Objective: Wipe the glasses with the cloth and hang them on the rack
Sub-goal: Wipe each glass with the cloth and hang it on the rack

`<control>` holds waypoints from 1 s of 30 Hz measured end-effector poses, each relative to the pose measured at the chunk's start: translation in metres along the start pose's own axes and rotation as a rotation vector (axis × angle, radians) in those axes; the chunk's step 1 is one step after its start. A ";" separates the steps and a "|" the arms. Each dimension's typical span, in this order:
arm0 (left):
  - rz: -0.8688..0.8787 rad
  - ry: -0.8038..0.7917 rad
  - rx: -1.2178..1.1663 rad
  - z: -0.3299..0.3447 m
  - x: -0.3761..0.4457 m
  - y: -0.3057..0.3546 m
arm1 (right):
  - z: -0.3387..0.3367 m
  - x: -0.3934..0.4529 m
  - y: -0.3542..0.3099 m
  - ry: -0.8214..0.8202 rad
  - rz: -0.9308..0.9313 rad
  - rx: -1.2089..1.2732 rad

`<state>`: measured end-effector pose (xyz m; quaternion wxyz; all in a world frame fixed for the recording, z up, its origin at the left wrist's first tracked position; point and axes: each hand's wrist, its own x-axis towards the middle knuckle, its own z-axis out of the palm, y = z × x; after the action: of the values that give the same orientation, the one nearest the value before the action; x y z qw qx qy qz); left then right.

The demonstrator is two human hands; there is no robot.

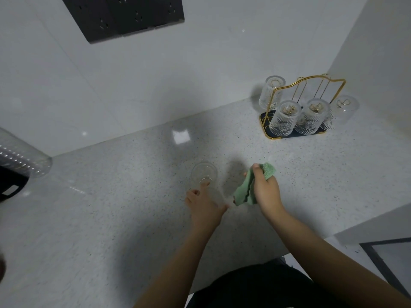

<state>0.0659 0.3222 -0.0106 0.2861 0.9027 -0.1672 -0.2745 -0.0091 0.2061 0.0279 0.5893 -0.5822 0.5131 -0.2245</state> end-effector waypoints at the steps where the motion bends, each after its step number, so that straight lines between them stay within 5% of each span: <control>1: 0.005 -0.003 -0.012 -0.001 0.000 -0.001 | -0.001 -0.001 0.000 0.004 -0.003 0.002; 14: 0.179 -0.001 -0.264 -0.031 -0.011 0.024 | -0.018 -0.007 -0.006 -0.002 0.000 -0.010; 22: 0.246 -0.256 -0.641 -0.051 -0.010 0.084 | -0.036 -0.016 -0.024 -0.199 -0.011 0.023; 30: 0.258 -0.123 -0.844 -0.014 -0.035 0.127 | -0.052 -0.027 -0.052 -0.131 -0.170 0.141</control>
<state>0.0282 0.2454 0.0900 0.6511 0.6605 -0.1685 -0.3337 -0.0472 0.1941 0.0960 0.6398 -0.5942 0.4053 -0.2707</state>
